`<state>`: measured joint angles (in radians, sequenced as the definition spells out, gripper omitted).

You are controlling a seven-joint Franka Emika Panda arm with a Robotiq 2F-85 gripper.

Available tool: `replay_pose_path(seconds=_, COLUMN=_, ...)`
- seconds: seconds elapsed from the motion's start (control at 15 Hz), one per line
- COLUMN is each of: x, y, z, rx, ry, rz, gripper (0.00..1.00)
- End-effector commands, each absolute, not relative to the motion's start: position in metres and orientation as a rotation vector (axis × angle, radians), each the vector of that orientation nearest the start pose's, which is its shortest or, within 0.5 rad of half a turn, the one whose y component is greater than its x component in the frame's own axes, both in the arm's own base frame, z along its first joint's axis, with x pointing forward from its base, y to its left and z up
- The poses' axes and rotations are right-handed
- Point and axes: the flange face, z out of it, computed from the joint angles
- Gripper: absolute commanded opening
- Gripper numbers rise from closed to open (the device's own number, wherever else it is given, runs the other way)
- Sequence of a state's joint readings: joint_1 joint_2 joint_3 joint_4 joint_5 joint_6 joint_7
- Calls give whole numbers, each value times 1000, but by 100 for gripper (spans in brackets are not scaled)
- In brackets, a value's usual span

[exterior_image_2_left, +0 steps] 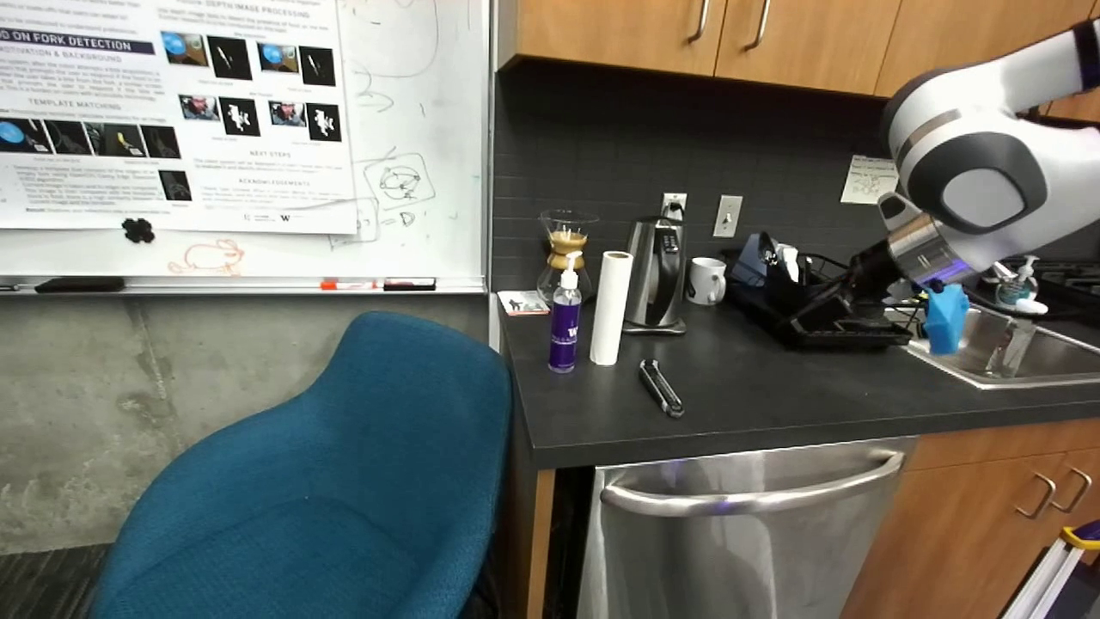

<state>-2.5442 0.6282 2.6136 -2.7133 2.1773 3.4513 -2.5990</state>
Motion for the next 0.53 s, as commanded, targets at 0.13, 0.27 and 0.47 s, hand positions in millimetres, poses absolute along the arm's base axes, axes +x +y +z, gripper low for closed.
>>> replay_pose_path(seconds=0.13, x=321, y=-63, z=430, rx=-2745, ry=-852, rz=-1533, gripper=100)
replay_pose_path(seconds=0.27, x=329, y=-65, z=449, rx=-2696, ry=-1006, rz=-1645, gripper=100)
replay_pose_path(seconds=0.47, x=334, y=-78, z=483, rx=-2620, ry=-1193, rz=-1838, gripper=100)
